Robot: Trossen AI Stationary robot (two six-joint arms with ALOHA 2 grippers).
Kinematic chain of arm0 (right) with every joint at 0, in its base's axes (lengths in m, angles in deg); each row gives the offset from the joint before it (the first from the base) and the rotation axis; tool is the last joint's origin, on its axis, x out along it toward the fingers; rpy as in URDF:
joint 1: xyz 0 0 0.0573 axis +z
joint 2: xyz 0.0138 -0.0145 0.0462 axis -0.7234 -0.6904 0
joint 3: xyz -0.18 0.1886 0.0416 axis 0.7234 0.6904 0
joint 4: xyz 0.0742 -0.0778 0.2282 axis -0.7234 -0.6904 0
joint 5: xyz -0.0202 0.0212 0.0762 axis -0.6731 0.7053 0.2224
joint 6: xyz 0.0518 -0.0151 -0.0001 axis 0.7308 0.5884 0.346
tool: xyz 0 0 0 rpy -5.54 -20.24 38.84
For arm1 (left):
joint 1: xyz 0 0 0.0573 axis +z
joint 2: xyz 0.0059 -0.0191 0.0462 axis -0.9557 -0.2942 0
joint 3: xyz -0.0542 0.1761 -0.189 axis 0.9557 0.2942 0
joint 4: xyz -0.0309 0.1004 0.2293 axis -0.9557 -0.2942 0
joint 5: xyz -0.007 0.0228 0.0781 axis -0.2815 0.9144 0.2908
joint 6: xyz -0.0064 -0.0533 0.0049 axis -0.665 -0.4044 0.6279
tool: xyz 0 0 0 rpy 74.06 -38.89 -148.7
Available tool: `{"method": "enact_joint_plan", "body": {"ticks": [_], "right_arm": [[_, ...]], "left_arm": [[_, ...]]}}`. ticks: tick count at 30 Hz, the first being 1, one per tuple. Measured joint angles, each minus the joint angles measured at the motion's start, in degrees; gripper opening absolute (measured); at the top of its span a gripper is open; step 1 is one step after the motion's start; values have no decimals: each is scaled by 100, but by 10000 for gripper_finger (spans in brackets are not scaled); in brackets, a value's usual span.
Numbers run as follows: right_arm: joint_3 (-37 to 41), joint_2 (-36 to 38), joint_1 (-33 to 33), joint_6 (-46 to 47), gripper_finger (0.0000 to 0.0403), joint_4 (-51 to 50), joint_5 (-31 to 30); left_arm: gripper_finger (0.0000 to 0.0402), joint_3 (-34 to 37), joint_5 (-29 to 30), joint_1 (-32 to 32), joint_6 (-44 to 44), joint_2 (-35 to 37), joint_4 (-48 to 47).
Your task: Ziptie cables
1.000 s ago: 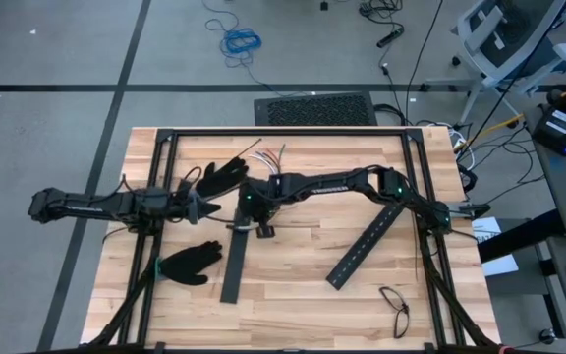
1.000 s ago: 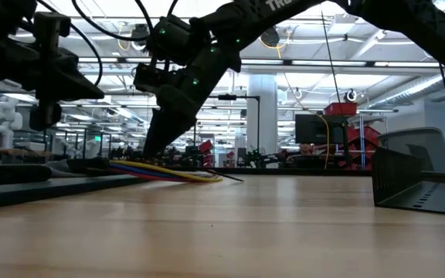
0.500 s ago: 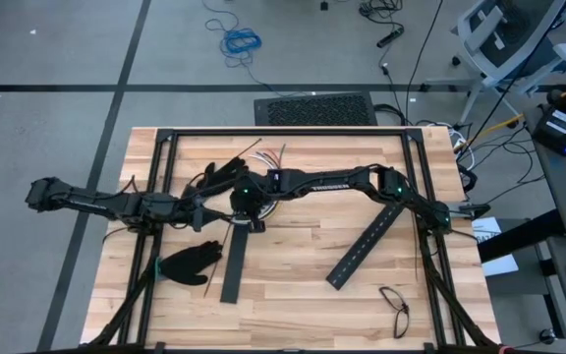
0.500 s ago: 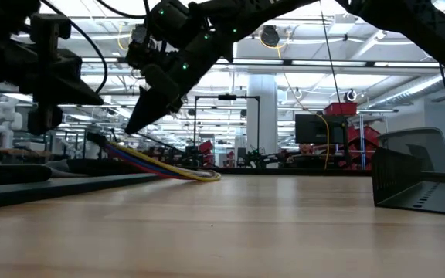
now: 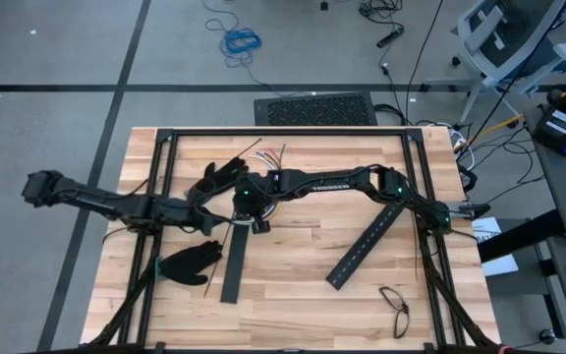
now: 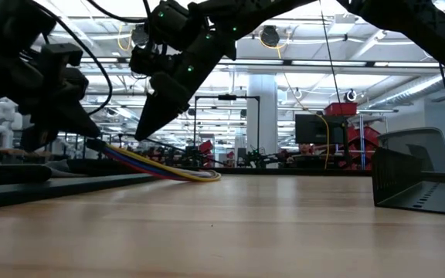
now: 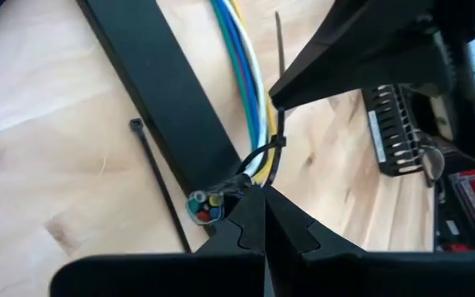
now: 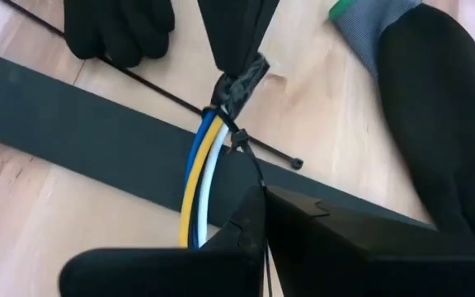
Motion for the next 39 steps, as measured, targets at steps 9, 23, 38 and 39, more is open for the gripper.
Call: {"method": "enact_joint_plan", "body": {"ticks": [9, 23, 38, 39], "right_arm": [[0, -2, 0, -8, 0, 120, -1], [2, -4, 11, -17, 0, 300, 67], [2, -4, 197, -83, 0, 641, 238], [2, -4, 179, -97, 0, 645, 253]], "left_arm": [[60, 0, 3, 0, 5, -677, 976], [142, 0, -350, 55, 196, -897, 986], [141, 0, -937, 52, 148, -897, 1576], [141, 0, -1067, 54, 87, -897, 1576]]}}
